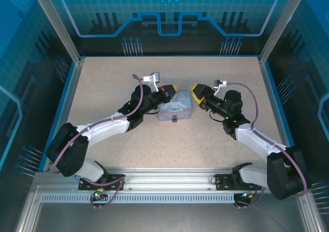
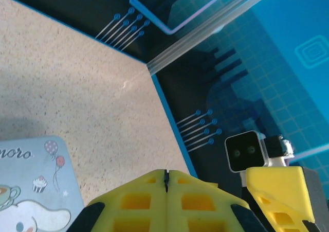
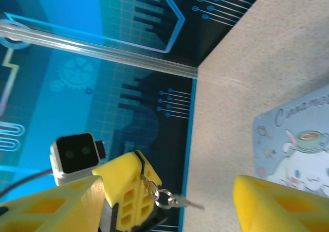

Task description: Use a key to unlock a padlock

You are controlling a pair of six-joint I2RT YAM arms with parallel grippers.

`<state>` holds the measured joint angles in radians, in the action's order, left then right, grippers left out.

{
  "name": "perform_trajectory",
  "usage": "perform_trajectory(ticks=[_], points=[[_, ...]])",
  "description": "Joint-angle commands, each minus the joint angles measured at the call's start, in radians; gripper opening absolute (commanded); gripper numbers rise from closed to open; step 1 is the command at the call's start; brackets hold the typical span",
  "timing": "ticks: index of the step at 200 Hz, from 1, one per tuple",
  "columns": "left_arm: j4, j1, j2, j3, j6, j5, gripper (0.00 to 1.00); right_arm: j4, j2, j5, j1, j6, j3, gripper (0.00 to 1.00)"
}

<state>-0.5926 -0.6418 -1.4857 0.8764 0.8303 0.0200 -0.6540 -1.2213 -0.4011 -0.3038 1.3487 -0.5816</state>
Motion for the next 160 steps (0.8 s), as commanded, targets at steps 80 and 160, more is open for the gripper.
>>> perform_trajectory(ticks=[80,160], points=[[-0.375,-0.01,-0.05,-0.049,0.139,-0.129,0.0,-0.27,-0.151,0.045,-0.102,0.125,-0.119,0.46],[-0.371,-0.011,-0.049,-0.056,0.153,-0.14,0.0,-0.346,-0.251,0.011,-0.132,0.132,-0.152,0.34]])
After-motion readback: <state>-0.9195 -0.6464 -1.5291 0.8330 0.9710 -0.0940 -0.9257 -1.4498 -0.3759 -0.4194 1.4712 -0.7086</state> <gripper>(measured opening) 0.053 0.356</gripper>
